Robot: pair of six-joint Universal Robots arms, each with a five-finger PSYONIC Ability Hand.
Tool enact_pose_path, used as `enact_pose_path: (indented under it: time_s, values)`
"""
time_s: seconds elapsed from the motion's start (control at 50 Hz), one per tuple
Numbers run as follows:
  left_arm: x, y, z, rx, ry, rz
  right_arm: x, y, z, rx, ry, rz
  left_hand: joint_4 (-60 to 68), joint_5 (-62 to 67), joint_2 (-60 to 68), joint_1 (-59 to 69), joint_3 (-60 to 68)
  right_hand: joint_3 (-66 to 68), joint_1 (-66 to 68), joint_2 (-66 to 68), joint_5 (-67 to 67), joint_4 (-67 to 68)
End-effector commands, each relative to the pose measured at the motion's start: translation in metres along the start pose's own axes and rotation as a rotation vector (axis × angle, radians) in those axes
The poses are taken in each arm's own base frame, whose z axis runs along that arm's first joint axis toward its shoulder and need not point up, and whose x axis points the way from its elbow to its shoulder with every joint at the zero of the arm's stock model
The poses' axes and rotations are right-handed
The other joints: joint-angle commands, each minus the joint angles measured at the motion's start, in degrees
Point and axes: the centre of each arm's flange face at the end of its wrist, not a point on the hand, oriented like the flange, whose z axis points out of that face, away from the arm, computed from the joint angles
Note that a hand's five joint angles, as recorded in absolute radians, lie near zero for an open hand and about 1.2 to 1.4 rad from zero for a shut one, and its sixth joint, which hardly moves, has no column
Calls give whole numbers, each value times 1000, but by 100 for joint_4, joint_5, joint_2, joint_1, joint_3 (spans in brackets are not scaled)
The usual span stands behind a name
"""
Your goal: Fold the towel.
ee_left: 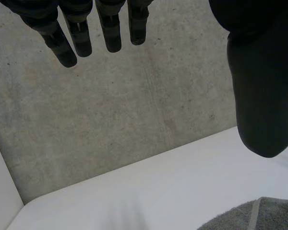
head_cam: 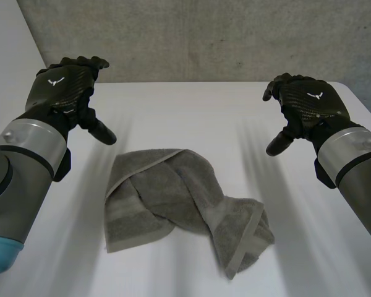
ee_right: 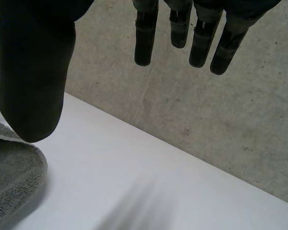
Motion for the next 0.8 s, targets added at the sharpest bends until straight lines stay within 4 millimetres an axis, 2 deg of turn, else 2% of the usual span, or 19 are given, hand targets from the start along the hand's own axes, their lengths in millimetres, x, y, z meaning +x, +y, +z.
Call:
enact_pose_path:
  time_s: [0.02,0.42,0.5,0.54,0.6,0.64,0.66,0.68,0.7,0.72,0.74,0.76,0.8]
  values:
    - [-1,-1,-2,2,3,1,-2,0,-2,-1,-4,4,-70,-1117,-66,-64,-36,-331,-292,-377,-369,-432]
    - [-5,9,2,-35,-15,6,-5,-1,0,0,-19,10,-53,-1100,-50,-47,-19,-331,-292,-377,-369,-432]
    - [-4,24,7,-91,-13,19,-5,4,5,-16,-22,8,-70,-1117,-66,-64,-36,-306,-267,-352,-343,-407]
    - [-4,31,9,-113,-14,23,-8,17,14,-71,-29,2,-70,-1117,-66,-64,-36,-255,-217,-302,-293,-356]
    - [-4,45,17,-162,-15,33,-12,28,16,-125,-45,1,-70,-1117,-66,-64,-36,-255,-217,-302,-293,-356]
    - [-3,52,21,-188,-17,40,-30,47,16,-232,-98,-5,-70,-1117,-66,-64,-36,-205,-167,-252,-243,-306]
    - [-3,61,26,-216,-16,53,-30,47,16,-232,-98,-5,-53,-1101,-50,-47,-19,-205,-166,-251,-242,-306]
    - [-2,71,30,-251,-16,62,-39,57,15,-278,-122,-12,-53,-1100,-50,-47,-19,-105,-66,-151,-142,-206]
    - [-2,71,30,-251,-16,62,-50,67,13,-319,-153,-24,-53,-1100,-50,-47,-19,96,135,49,58,-5]
    - [-1,81,33,-289,-14,69,-50,67,13,-319,-153,-24,-53,-1100,-50,-47,-19,98,137,51,60,-3]
    - [-1,81,33,-289,-14,69,-58,79,11,-355,-177,-32,-53,-1100,-50,-47,-19,165,203,118,127,64]
    - [-2,91,35,-327,-16,75,-61,87,9,-382,-191,-36,-53,-1100,-50,-47,-19,232,270,185,194,131]
    - [-1,108,39,-384,-14,85,-65,93,6,-399,-207,-38,-3,-1050,0,3,31,266,304,219,228,165]
